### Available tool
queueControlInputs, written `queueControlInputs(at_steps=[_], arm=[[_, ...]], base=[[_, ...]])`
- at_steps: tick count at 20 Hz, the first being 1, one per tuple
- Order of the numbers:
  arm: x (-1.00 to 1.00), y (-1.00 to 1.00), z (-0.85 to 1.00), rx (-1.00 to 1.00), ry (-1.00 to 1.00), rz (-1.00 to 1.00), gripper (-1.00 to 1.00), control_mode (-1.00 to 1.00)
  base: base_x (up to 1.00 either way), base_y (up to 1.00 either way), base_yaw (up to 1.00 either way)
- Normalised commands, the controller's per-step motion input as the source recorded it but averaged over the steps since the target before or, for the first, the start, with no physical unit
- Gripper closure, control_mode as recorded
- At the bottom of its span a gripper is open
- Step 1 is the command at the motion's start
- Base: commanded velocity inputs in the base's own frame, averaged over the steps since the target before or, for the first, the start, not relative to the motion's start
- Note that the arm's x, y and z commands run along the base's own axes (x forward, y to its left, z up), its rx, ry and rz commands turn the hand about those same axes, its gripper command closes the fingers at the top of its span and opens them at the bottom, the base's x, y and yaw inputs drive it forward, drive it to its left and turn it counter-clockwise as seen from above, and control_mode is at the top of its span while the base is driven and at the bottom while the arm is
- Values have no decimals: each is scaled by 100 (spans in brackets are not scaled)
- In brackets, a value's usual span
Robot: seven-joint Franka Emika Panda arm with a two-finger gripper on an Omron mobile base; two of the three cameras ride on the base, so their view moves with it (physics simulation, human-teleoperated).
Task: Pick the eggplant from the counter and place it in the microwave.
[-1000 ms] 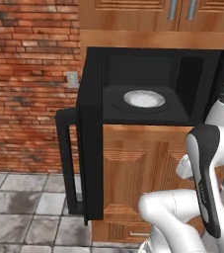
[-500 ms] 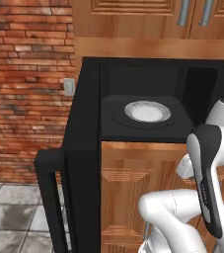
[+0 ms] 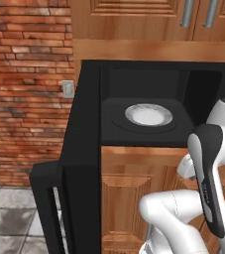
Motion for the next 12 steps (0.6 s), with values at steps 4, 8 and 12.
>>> queueControlInputs(at_steps=[4, 8, 12], arm=[[0, 0, 0, 0, 0, 0, 100, 100], [56, 3, 31, 5, -21, 0, 100, -100], [79, 7, 53, 6, -36, 0, 100, -100]], base=[[-17, 0, 0], [9, 0, 0], [0, 0, 0]])
